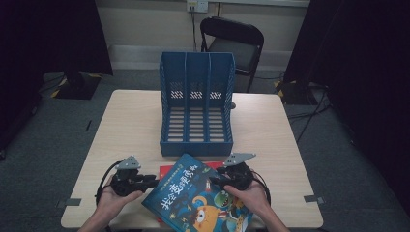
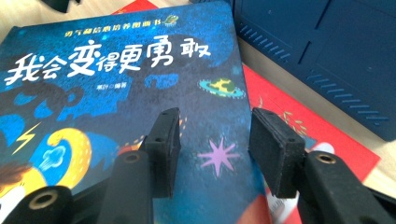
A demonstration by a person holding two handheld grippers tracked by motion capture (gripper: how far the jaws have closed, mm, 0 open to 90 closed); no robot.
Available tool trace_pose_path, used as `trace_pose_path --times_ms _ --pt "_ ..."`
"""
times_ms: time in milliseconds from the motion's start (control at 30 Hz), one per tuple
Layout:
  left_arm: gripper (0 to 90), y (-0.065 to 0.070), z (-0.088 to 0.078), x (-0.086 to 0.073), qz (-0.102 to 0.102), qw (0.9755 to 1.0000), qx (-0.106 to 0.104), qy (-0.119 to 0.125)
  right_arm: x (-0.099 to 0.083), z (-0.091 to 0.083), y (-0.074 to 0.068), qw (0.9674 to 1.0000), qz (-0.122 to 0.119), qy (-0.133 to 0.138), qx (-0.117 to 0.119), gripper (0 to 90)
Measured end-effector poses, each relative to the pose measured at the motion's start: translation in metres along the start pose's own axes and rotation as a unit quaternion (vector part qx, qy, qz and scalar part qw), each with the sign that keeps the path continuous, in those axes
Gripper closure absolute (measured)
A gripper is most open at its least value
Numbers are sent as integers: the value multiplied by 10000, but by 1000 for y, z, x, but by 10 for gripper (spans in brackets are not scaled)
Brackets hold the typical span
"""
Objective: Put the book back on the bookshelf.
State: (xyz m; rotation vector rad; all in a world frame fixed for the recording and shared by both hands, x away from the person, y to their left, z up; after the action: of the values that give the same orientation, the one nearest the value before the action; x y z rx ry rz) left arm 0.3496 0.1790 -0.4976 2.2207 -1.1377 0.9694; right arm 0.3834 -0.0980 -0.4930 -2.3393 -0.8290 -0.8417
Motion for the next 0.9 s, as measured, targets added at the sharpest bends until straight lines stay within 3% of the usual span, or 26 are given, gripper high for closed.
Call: trace_pose_path --times_ms 133,167,200,233,333,500,633,900 --pt "692 2 -7 -15 -80 10000 -9 -23 -1 1 -1 9999 -114 -32 -82 558" --pt "688 3 -6 -17 -114 9999 -107 -17 -3 2 -3 9992 -304 -64 -270 561" --pt "689 3 -6 -17 -114 9999 -107 -17 -3 2 -3 9992 -304 -64 -270 561" --pt "694 7 -2 -14 -41 9997 -245 -3 -4 1 -5 9987 -349 -115 -361 563" --pt "704 11 3 -9 54 9994 -342 -12 -5 0 -4 9990 -333 -112 -288 565" --pt "690 11 14 0 199 9997 -136 -53 -8 -2 -4 9990 -326 -30 -305 564" --pt "690 9 21 7 232 9997 -100 -59 -9 -3 -4 9990 -334 -24 -295 563" --pt "715 7 44 30 487 9987 -14 -133 -19 -14 -5 9989 -255 -43 -387 564"
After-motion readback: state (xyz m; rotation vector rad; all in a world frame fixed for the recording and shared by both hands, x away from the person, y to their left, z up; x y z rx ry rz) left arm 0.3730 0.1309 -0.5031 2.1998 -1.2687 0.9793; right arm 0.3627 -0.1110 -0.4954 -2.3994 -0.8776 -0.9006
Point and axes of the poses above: each handheld gripper's, and its own axes: z roughly forward along the jaws, x roughly out of its top, y roughly to its right, the point moved 7 cm from there along z, roughly forward along the jaws, and after that the axes turned 13 degrees about z, right-handed, at the moved point
